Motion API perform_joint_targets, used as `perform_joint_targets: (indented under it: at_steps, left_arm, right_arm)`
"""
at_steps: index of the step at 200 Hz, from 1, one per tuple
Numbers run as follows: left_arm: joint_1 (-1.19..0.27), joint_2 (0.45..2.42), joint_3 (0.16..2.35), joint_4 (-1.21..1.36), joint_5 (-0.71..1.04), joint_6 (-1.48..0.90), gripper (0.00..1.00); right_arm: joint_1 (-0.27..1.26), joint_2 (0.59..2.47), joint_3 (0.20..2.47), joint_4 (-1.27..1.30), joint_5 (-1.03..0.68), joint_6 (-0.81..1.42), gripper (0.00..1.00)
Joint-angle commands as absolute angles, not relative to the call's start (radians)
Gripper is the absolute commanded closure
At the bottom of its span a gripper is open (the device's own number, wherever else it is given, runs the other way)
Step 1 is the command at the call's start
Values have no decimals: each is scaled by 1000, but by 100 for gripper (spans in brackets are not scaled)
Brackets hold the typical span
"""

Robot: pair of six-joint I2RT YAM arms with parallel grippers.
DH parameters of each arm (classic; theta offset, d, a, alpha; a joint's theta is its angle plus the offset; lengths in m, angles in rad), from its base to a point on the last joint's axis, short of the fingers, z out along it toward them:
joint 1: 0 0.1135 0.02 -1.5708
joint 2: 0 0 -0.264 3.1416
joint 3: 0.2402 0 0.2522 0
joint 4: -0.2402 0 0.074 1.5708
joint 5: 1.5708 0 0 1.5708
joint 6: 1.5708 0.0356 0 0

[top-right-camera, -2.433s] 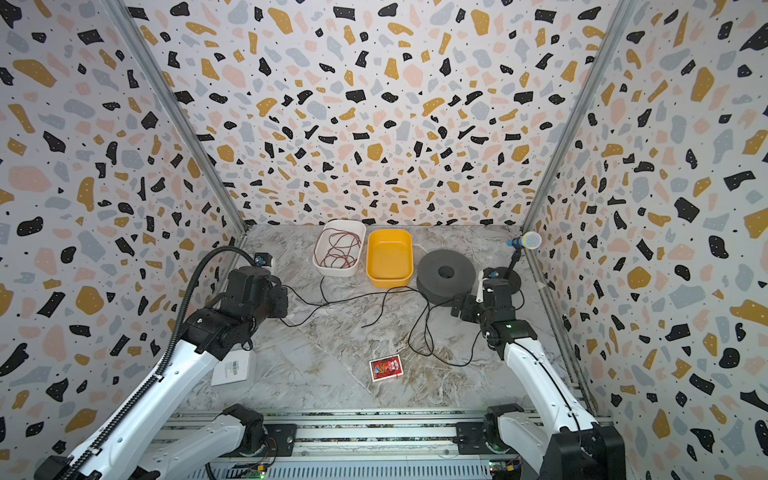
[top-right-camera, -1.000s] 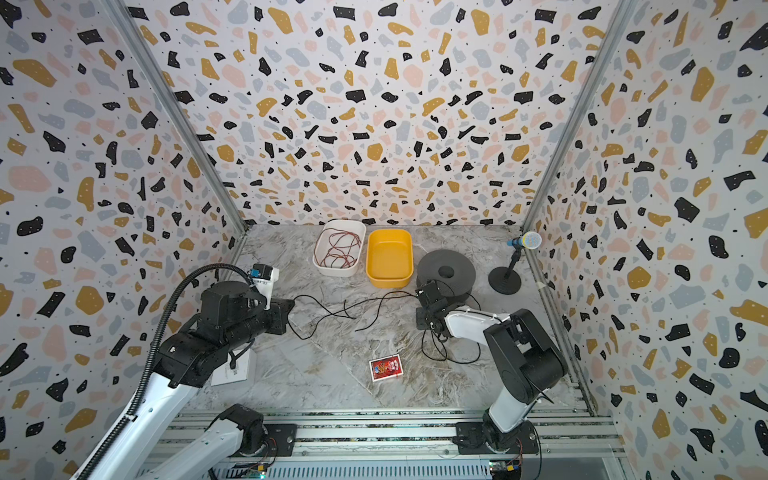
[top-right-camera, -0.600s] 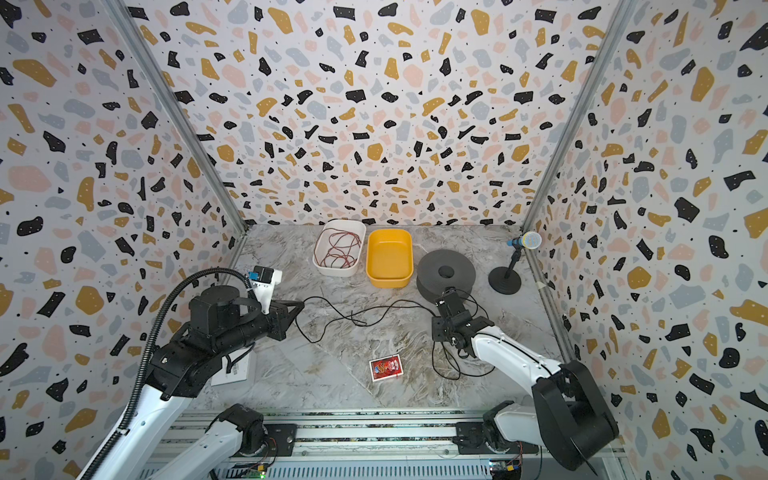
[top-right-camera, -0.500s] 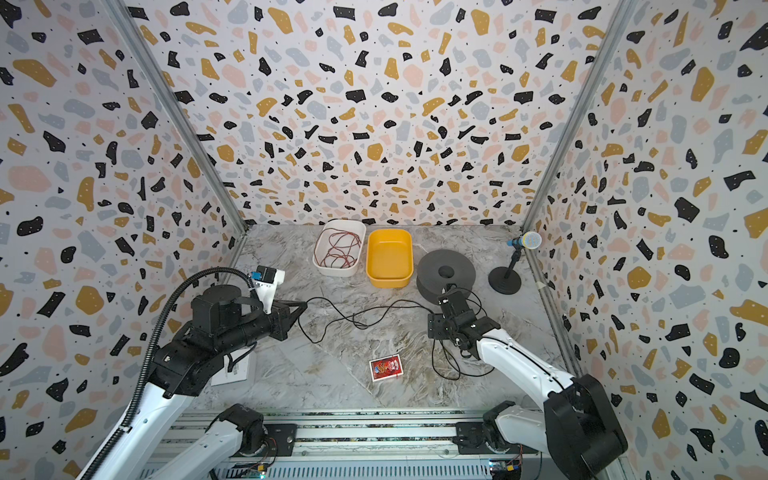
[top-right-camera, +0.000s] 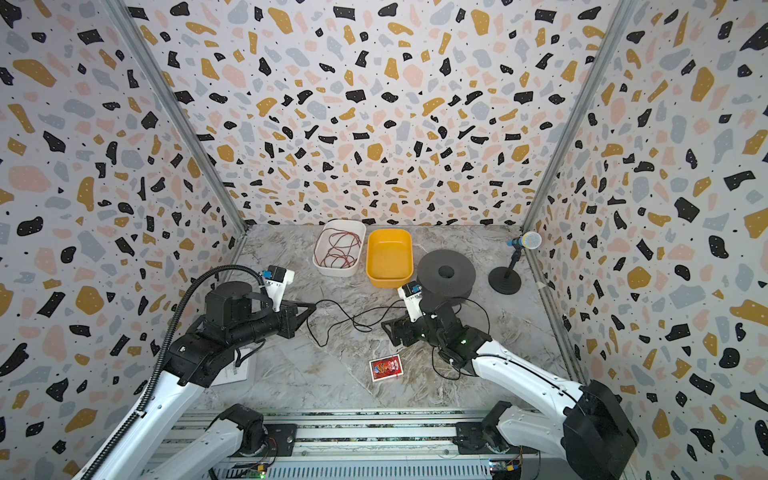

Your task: Wrap the cables

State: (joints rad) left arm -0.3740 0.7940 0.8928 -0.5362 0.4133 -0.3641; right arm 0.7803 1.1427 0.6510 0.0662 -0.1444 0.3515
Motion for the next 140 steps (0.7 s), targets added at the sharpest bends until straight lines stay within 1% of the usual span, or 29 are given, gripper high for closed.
perform_joint_targets:
  at_steps: [1, 19, 31, 45, 79, 106, 123, 140]
  left_arm:
    - [-371, 798, 910, -482, 463, -396, 95]
    - [-372, 801, 921, -493, 465, -393, 95]
    - [-371, 804, 931, -506, 466, -389, 95]
    - [-372, 804, 944, -524, 464, -383, 95]
    - [-371, 804, 948, -542, 462, -386, 95]
    - [-372, 795, 934, -540, 474, -399, 95]
    - [-371, 793, 941, -577, 447, -381, 93]
    - [-371, 792, 956, -626, 362, -364, 89]
  right_arm:
    - [857, 1173, 638, 222, -74, 261, 15]
    - [922, 1235, 639, 287, 28, 219, 18]
    - [933, 1285, 643, 329, 58, 217, 21]
    - [933, 1340, 640, 398, 64, 220, 27]
    - [938, 1471, 654, 546, 39, 186, 32]
    - [939, 1553, 689, 608, 73, 176, 41]
    - [940, 1572, 705, 611, 92, 169, 54]
    - [940, 1556, 713, 570, 142, 159, 74]
